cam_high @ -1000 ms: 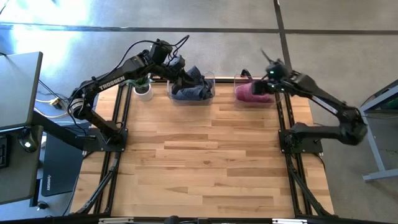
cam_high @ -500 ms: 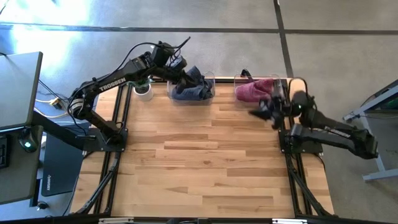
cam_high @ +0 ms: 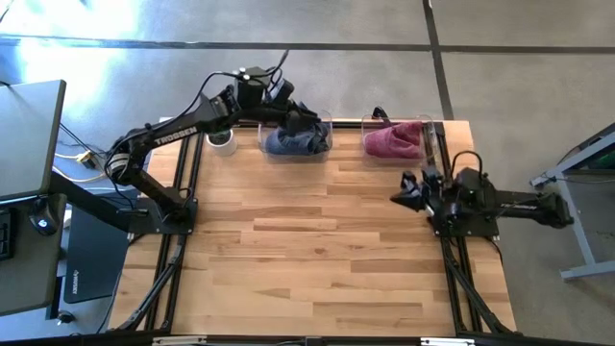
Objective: Pick & Place hat
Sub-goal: Return to Home Position
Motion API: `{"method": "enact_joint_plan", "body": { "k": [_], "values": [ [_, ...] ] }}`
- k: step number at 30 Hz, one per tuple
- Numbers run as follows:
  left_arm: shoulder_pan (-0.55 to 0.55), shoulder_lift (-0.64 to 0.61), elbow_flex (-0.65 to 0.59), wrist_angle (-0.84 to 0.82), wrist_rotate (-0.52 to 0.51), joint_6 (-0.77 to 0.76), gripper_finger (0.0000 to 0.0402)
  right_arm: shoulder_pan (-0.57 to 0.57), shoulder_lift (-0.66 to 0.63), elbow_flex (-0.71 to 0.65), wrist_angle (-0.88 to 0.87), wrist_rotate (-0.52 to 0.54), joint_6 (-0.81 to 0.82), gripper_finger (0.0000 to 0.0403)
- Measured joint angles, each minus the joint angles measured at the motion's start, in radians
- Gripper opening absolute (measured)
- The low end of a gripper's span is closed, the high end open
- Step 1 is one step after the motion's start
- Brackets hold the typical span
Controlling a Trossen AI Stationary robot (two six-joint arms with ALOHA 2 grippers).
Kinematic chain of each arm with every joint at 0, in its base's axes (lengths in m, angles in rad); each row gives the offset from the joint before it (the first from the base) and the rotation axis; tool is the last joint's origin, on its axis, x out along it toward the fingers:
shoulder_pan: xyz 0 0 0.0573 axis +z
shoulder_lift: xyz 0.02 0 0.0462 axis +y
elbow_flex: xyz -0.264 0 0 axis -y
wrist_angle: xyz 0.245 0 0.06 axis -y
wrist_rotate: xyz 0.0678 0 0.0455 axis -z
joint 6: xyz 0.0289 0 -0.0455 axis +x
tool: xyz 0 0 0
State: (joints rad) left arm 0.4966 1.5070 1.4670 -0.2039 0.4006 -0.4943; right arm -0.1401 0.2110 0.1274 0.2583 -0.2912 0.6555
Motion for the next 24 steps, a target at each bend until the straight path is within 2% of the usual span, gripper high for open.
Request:
{"method": "enact_joint_plan", "body": {
  "k": [7,9,13,20,24],
  "values": [
    [-0.094,0.0,0.0,-0.007,-0.098,-0.061,0.0178,0.122,-0.143,-0.117,-0.018,0.023,-0.009,0.0],
    [-0.118,0.0,0.0,-0.007,-0.139,-0.065,0.0178,0.136,-0.179,-0.117,-0.082,0.048,-0.042,0.0],
    [-0.141,0.0,0.0,-0.008,-0.191,-0.087,0.0178,0.149,-0.21,-0.117,-0.099,0.103,-0.148,0.0],
    [-0.137,0.0,0.0,-0.008,-0.193,-0.089,0.0178,0.148,-0.204,-0.117,-0.231,0.245,-0.302,0.0],
    [-0.137,-0.004,0.0,-0.033,-0.185,-0.076,0.0178,0.148,-0.199,-0.118,-0.233,0.277,-0.348,0.0]
  ]
}}
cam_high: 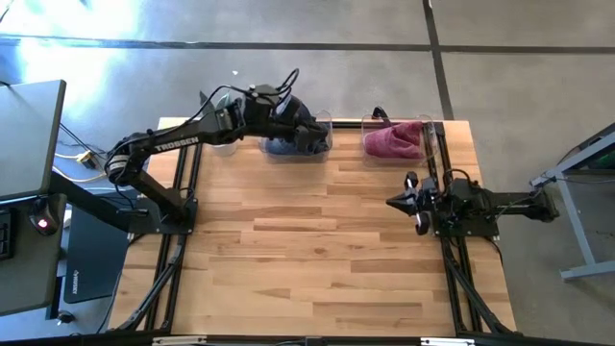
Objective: Pick & Place hat
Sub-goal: Return to Home Position
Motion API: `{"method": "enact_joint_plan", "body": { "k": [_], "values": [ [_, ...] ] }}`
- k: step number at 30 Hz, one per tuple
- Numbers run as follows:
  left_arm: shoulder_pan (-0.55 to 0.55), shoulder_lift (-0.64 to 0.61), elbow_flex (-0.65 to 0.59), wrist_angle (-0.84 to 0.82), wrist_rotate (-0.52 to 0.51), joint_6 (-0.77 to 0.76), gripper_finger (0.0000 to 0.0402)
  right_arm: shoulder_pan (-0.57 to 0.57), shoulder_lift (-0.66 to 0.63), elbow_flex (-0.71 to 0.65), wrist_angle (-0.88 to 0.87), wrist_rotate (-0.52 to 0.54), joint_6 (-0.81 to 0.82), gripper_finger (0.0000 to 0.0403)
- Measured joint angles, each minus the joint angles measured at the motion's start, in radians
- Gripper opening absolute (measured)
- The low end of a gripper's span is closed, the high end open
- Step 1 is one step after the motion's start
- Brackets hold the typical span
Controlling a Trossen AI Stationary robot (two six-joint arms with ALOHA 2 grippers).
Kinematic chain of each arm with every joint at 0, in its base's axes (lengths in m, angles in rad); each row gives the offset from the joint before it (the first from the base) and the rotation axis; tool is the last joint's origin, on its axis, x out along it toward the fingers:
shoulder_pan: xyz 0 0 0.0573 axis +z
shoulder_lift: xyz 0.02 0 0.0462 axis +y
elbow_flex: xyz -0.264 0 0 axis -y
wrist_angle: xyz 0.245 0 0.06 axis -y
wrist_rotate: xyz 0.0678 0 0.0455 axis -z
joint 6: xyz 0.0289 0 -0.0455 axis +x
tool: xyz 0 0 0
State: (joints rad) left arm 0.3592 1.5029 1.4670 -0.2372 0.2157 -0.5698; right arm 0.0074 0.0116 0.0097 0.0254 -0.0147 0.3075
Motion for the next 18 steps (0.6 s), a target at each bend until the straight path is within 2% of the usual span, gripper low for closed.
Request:
{"method": "enact_joint_plan", "body": {
  "k": [5,12,18],
  "values": [
    [-0.002,-0.043,0.003,-0.105,-0.055,0.069,0.0178,0.0,0.001,0.0,-0.002,0.007,0.072,0.0001],
    [0.0,-0.141,-0.001,-0.31,-0.166,0.095,0.0178,0.0,0.001,0.0,-0.003,0.009,0.076,0.001],
    [-0.041,-0.216,-0.05,-0.314,-0.252,0.145,0.0178,0.0,0.001,0.0,-0.003,0.01,0.077,0.0011]
  ]
}}
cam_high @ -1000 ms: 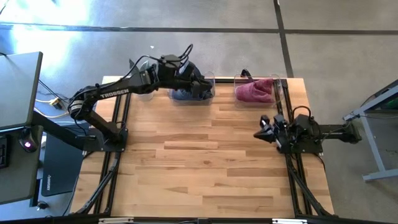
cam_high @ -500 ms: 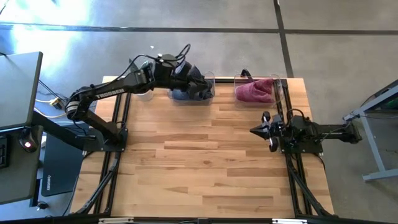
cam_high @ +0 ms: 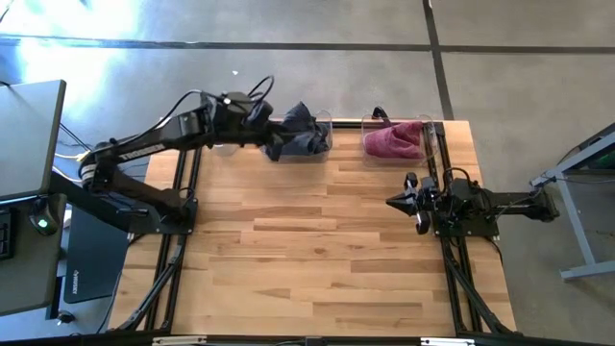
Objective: Pick & Place hat
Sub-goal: Return to Home Position
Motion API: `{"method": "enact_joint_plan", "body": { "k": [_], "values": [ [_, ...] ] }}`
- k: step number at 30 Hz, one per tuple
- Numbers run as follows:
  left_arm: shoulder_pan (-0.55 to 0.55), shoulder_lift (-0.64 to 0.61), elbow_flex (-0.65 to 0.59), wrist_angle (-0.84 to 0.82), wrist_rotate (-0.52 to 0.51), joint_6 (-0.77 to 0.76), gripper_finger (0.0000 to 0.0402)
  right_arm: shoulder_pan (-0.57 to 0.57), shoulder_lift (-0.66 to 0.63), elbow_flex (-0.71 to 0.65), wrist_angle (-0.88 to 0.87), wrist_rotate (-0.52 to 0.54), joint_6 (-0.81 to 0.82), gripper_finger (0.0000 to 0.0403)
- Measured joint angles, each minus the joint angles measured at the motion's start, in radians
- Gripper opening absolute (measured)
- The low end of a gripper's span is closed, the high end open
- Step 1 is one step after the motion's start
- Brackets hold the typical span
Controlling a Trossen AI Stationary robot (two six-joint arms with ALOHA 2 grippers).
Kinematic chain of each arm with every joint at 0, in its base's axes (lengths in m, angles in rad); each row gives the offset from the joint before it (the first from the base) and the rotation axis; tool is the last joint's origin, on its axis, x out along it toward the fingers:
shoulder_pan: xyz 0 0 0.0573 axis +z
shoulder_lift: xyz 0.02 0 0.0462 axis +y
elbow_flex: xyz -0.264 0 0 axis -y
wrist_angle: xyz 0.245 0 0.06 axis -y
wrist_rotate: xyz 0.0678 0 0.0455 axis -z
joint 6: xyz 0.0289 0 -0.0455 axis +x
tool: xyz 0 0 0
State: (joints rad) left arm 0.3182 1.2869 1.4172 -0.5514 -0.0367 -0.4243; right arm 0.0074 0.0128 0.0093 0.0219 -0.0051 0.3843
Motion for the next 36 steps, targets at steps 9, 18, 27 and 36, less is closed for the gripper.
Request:
{"method": "enact_joint_plan", "body": {
  "k": [9,18,27,36],
  "values": [
    [-0.137,-0.162,-0.25,0.118,-0.173,0.001,0.0178,-0.003,0.01,0.0,0.074,0.362,0.0,0.0011],
    [-0.257,-0.295,-0.434,0.33,-0.215,0.001,0.0178,-0.004,0.013,0.0,0.074,0.444,0.0,0.0012],
    [-0.26,-0.249,-0.436,0.273,-0.052,0.002,0.0178,-0.004,0.014,0.0,0.071,0.434,0.0,0.0012],
    [-0.26,-0.279,-0.505,0.335,-0.105,0.14,0.0178,-0.004,0.014,0.0,0.071,0.433,0.0,0.0012]
  ]
}}
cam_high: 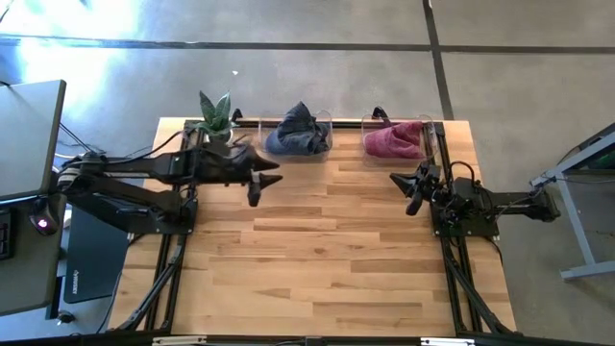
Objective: Pick & Place hat
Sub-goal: Return to Home Position
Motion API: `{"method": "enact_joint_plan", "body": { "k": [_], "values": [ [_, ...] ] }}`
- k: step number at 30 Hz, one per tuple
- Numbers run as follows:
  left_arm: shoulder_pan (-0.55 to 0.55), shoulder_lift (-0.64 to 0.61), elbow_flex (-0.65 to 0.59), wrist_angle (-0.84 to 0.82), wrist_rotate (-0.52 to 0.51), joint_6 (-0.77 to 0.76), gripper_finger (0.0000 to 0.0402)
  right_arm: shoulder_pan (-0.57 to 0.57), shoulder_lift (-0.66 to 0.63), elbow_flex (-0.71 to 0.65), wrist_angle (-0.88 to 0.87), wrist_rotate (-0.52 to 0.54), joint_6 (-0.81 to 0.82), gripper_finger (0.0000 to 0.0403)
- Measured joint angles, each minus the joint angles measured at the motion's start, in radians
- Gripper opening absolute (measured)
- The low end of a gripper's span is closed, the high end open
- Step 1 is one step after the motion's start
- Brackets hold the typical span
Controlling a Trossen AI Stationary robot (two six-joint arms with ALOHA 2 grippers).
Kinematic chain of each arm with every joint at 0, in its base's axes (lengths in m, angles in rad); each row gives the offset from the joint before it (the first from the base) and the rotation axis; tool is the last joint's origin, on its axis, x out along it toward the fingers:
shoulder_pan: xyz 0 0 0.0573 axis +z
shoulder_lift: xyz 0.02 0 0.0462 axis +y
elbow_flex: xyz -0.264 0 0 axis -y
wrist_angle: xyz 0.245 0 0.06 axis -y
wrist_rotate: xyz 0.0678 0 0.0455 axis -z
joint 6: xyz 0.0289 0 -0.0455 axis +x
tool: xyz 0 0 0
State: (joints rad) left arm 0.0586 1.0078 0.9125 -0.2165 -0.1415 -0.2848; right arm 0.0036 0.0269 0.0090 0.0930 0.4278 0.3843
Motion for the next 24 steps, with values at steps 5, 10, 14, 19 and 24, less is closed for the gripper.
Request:
{"method": "enact_joint_plan", "body": {
  "k": [5,10,14,19,24],
  "values": [
    [-0.008,-0.169,-0.179,0.214,-0.008,0.028,0.0178,0.0,0.0,0.0,0.0,0.0,0.0,0.0012],
    [-0.009,-0.362,-0.425,0.502,0.001,0.048,0.0178,0.0,0.0,0.0,-0.002,0.0,0.0,0.0012],
    [-0.009,-0.528,-0.601,0.635,-0.005,0.049,0.0178,0.0,0.0,0.0,-0.002,0.0,0.0,0.0012],
    [-0.006,-0.74,-0.748,0.663,-0.016,0.049,0.0178,0.0,0.0,0.0,-0.002,-0.001,0.0,0.0012],
    [-0.006,-0.912,-0.842,0.649,-0.017,0.057,0.0178,0.0,0.0,0.0,-0.002,0.0,0.0,0.0012]
  ]
}}
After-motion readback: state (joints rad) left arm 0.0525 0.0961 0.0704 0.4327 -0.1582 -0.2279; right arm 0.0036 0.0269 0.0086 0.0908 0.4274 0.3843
